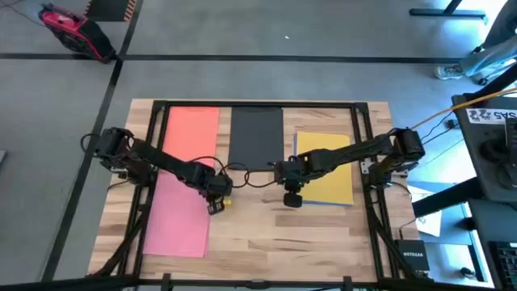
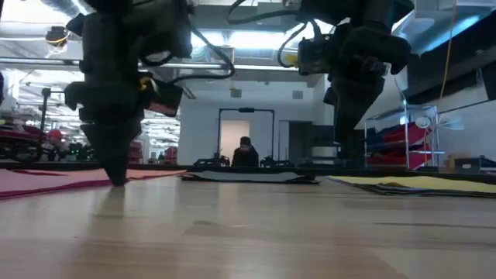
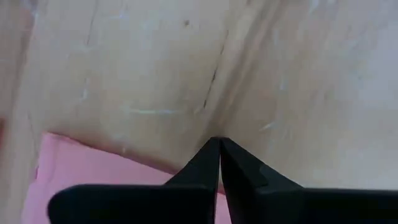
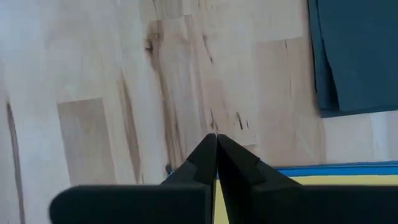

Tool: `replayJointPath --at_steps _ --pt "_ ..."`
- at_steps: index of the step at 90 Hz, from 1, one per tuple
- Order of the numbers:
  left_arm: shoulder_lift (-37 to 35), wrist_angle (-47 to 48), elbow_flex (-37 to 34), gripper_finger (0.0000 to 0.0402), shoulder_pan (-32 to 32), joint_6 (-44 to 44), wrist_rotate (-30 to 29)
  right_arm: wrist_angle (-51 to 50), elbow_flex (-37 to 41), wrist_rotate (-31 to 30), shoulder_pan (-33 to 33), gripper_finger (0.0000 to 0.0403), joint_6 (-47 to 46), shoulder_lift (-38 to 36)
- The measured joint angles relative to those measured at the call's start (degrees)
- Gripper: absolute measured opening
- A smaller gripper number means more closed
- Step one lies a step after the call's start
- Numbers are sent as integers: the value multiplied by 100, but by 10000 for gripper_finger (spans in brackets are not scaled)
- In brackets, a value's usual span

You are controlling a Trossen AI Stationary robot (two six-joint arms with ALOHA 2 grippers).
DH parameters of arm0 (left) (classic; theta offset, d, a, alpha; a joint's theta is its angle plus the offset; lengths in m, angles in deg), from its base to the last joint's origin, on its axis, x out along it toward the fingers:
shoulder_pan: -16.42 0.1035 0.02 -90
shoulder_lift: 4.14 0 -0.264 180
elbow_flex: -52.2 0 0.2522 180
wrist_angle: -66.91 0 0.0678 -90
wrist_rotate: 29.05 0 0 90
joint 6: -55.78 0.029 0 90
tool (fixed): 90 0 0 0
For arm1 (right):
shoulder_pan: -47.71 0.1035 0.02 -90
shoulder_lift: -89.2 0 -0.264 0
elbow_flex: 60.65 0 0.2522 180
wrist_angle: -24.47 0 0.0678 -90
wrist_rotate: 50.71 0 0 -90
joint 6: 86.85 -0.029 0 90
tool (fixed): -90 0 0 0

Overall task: Organize paper
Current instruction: Adjust the stacked pink color papers

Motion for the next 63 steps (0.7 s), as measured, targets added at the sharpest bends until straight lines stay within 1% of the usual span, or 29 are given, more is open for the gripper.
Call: replayJointPath --at_steps 43,63 --pt "-7 73 -20 0 217 -117 -91 -2 0 0 0 0 54 -2" --pt "0 155 -25 0 222 -334 -231 -5 0 0 0 0 54 -2"
